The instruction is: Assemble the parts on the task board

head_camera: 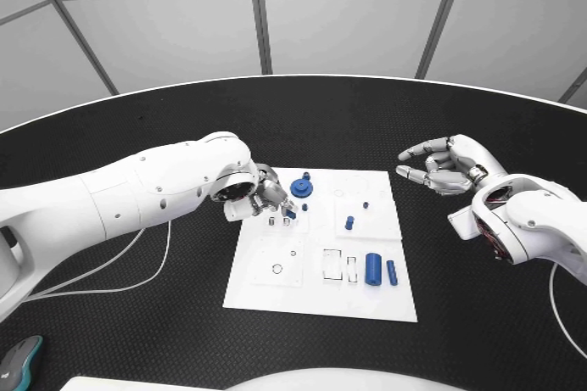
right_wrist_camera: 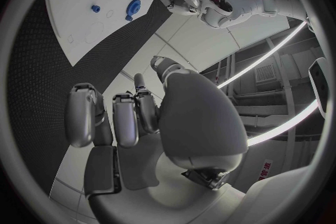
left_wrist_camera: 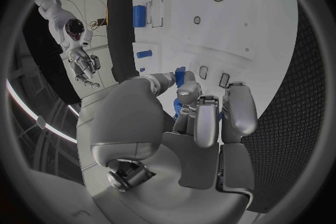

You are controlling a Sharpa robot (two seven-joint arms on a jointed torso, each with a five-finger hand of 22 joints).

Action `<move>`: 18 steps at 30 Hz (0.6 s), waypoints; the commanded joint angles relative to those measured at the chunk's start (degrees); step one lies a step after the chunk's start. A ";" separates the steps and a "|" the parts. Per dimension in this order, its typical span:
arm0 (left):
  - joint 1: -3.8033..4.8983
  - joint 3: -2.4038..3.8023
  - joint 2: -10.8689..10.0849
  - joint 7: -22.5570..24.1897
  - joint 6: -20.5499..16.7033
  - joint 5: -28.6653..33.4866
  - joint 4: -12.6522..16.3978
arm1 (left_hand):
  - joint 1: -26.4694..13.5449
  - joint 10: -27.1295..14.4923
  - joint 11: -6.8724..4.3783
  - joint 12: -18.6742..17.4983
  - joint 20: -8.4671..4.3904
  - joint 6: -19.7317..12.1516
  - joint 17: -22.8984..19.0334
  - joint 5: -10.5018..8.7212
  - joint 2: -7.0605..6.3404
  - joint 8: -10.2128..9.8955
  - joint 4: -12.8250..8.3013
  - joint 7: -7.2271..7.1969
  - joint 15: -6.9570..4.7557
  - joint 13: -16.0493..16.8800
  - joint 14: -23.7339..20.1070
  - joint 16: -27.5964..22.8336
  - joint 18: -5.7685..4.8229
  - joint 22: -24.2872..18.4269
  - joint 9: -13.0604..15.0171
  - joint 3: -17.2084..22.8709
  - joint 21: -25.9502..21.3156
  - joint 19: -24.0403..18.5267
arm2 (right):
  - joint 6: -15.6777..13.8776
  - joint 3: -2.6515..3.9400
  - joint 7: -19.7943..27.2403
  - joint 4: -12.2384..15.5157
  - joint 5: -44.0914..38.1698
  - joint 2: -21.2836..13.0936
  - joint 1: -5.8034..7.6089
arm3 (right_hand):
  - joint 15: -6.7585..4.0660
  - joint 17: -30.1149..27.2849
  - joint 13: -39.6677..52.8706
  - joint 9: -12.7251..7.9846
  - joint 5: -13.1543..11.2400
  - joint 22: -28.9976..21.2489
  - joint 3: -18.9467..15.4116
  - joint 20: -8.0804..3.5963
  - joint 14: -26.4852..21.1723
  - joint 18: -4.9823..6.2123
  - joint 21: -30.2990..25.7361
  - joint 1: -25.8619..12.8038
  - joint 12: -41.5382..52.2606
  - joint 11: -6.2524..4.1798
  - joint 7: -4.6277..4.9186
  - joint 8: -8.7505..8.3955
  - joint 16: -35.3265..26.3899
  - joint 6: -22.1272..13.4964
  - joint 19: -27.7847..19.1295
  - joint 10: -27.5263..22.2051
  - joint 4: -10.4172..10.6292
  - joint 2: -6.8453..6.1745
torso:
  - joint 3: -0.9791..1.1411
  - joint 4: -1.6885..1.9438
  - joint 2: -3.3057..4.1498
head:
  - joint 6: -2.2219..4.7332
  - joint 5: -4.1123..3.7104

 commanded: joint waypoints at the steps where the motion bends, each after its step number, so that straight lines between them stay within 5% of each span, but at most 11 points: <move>1: -0.07 -0.03 -0.67 0.84 -1.50 -3.41 1.14 | -0.64 0.37 0.06 0.22 0.18 0.12 10.12 0.36 0.00 0.36 -8.36 -0.22 -0.35 0.12 4.70 0.29 -0.35 0.02 0.35 8.71 0.18 0.23 | 0.00 0.00 0.06 -0.02 0.00 -0.01 0.00 | -0.48 3.87 5.23 -0.07 0.24 3.51 0.28 -0.24 3.48 0.37 -0.25 0.05 0.06 -0.01 0.02 0.29 -0.21 -0.31 0.07 0.29 -0.07 -0.48 | 0.00 0.10 -0.14 | -0.03 0.06; 18: -2.04 -0.11 -1.91 2.51 -4.30 -12.82 3.14 | -1.10 0.83 -0.02 0.72 0.15 0.38 10.12 0.88 -0.51 0.53 -9.28 -0.28 -0.44 0.64 4.70 0.30 -0.32 -0.08 0.72 9.68 0.16 0.22 | -0.02 0.00 0.17 0.05 0.00 -0.09 0.00 | -0.47 3.90 5.18 -0.09 0.38 3.47 0.30 -0.24 3.49 0.38 -0.30 -0.13 0.03 -0.01 0.02 0.31 -0.21 -0.34 0.08 0.27 0.04 -0.54 | 0.03 -0.10 0.07 | 0.09 0.26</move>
